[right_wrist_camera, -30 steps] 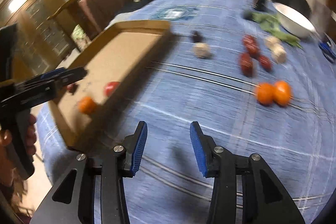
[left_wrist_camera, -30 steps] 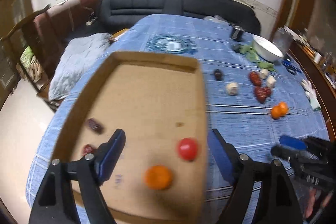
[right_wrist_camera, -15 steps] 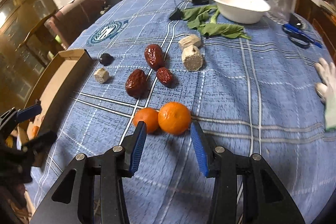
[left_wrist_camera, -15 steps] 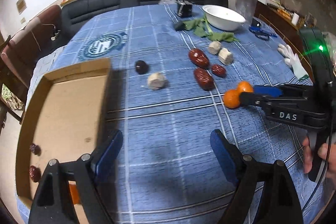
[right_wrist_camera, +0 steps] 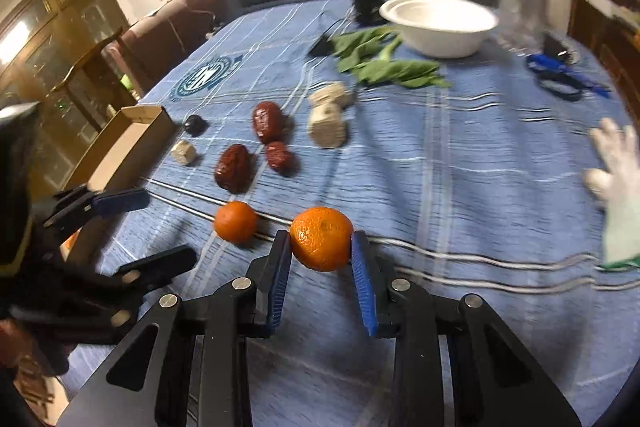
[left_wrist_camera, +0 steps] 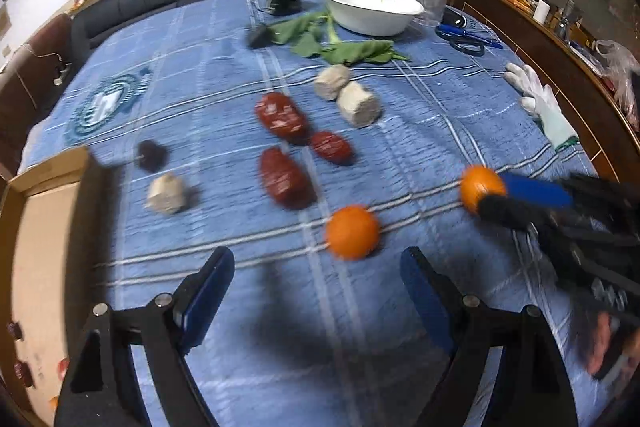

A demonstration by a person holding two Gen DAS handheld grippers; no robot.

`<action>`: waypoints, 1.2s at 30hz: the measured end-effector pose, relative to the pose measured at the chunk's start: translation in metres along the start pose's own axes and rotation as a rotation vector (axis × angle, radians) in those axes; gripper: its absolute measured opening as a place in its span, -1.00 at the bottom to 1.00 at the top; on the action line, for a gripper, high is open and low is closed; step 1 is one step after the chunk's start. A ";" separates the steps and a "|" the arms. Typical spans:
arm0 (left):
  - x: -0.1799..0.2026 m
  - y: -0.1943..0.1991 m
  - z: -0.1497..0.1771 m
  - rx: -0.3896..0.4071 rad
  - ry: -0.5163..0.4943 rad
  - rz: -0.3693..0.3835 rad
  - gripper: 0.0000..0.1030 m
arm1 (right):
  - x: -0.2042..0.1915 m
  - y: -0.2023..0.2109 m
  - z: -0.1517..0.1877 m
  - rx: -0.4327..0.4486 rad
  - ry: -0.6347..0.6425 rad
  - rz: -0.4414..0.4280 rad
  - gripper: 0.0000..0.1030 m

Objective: Organize fruits
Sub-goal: 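Grasp a tangerine with the right tool while the left tool grasps another tangerine, then carry both tangerines into the cardboard tray and open both tools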

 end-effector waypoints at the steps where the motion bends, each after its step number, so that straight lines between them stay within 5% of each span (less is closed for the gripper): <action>1: 0.004 -0.006 -0.002 0.000 0.007 0.010 0.55 | 0.005 0.005 0.002 0.005 -0.001 0.008 -0.42; 3: 0.009 -0.015 -0.002 -0.013 0.029 0.034 -0.12 | 0.011 0.011 0.007 0.004 -0.004 0.021 -0.41; 5: 0.010 -0.020 -0.003 -0.002 0.046 0.048 -0.38 | 0.016 0.016 0.013 0.005 -0.001 0.038 -0.41; 18: -0.026 0.048 0.011 0.078 0.113 0.091 -0.40 | -0.010 0.036 0.018 0.033 -0.011 0.067 -0.41; 36: -0.149 0.125 0.034 0.170 0.213 0.037 -0.40 | -0.142 0.025 0.017 0.044 0.067 0.025 -0.41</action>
Point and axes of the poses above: each gripper's, at about its wrist camera, not at the fingertips, and y roughly against the way its jaws point, x to its right, z to its underside, the point moved 10 cm from there along -y, roughly the way its jaws point, and after that the axes turned 12 degrees about x, right-handed, at the moved point
